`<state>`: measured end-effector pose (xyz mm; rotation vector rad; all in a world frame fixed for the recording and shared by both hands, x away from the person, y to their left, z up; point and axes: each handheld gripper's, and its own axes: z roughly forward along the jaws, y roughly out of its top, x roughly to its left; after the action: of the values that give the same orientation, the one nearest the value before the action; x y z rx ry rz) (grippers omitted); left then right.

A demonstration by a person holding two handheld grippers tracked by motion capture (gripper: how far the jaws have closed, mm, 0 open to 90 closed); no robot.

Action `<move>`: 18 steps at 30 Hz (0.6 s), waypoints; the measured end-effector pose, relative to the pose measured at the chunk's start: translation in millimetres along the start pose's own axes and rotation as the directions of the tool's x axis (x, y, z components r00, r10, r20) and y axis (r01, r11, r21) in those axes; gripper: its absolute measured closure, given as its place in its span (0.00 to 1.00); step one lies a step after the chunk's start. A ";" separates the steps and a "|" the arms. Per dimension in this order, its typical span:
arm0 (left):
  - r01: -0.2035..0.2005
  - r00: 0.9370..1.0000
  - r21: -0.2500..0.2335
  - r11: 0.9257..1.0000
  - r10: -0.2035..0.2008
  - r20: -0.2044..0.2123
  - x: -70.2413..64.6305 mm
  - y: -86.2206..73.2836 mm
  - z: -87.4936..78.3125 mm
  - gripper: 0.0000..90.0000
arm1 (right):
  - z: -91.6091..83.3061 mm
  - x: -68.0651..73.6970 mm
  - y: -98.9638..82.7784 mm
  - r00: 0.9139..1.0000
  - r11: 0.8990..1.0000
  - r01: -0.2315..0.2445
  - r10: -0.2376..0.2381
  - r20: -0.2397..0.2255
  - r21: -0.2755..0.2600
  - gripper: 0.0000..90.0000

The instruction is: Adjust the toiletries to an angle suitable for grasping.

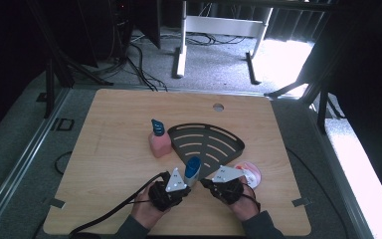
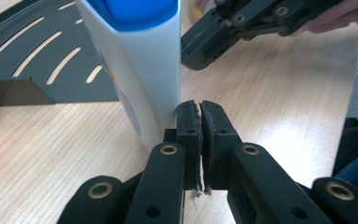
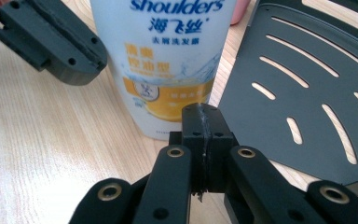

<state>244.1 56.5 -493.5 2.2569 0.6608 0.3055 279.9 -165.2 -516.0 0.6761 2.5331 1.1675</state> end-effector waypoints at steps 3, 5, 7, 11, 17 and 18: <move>0.002 1.000 0.011 1.000 -0.002 -0.022 3.1 -2.3 2.5 0.96 | 0.6 -0.1 0.3 1.000 1.000 0.002 -0.002 0.002 0.007 1.00; 0.013 0.999 0.022 1.000 -0.012 -0.031 7.0 -4.7 4.5 0.96 | 1.0 -1.7 1.4 1.000 1.000 -0.006 0.006 0.007 0.008 1.00; 0.025 0.999 0.025 0.999 -0.025 -0.036 11.3 -6.6 5.2 0.96 | 1.2 -2.9 3.1 1.000 1.000 -0.007 0.007 0.009 0.008 1.00; 0.054 0.997 0.029 0.998 -0.052 -0.061 20.2 -8.3 5.3 0.96 | 3.5 -3.3 7.8 1.000 1.000 0.010 -0.010 0.009 0.014 0.99; 0.090 0.991 0.034 0.995 -0.087 -0.100 34.8 -9.6 6.9 0.95 | 13.0 -4.5 15.4 0.999 0.999 0.031 -0.030 -0.010 0.026 0.99; 0.093 0.991 0.032 0.995 -0.089 -0.097 35.3 -10.0 6.8 0.95 | 15.0 -3.3 16.9 0.999 0.999 0.034 -0.034 -0.013 0.026 1.00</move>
<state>272.8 77.5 -504.9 2.2497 0.8226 0.3604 294.2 -147.6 -512.4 0.6311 2.5646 1.1321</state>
